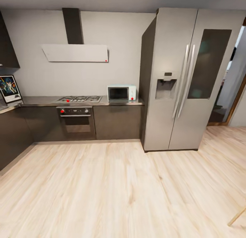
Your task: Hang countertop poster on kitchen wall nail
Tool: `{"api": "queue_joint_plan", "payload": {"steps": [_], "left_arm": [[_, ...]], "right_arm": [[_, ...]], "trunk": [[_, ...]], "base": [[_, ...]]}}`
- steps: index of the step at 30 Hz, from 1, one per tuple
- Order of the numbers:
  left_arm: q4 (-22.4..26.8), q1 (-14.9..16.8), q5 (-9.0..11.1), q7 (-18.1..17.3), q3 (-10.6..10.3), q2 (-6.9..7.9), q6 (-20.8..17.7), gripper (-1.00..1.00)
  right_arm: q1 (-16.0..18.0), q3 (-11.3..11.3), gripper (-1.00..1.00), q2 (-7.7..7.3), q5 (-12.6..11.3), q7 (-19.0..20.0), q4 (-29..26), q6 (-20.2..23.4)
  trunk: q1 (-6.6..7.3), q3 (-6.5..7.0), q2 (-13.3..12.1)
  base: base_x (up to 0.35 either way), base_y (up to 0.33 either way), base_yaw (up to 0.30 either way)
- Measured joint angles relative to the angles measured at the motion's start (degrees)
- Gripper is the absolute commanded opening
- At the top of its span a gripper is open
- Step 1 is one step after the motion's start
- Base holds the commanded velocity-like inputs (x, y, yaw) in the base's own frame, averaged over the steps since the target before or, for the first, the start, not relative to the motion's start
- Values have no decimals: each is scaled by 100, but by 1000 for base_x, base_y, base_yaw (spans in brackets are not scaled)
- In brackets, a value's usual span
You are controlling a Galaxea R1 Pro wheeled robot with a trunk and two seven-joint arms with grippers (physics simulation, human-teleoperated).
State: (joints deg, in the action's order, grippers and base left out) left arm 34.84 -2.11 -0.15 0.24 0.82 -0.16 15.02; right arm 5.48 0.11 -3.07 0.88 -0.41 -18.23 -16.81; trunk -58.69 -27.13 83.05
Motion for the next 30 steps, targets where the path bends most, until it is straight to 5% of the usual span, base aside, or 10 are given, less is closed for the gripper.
{"api": "queue_joint_plan", "payload": {"steps": [17,30], "left_arm": [[-1,-2,0,0,0,0,1,100],[-1,1,0,0,-1,0,1,100]], "right_arm": [[0,9,100,2,2,-3,0,-4],[0,24,100,-16,12,24,16,16]], "trunk": [[0,-4,0],[0,-12,0]], "base": [[319,66,287],[332,2,41]]}}
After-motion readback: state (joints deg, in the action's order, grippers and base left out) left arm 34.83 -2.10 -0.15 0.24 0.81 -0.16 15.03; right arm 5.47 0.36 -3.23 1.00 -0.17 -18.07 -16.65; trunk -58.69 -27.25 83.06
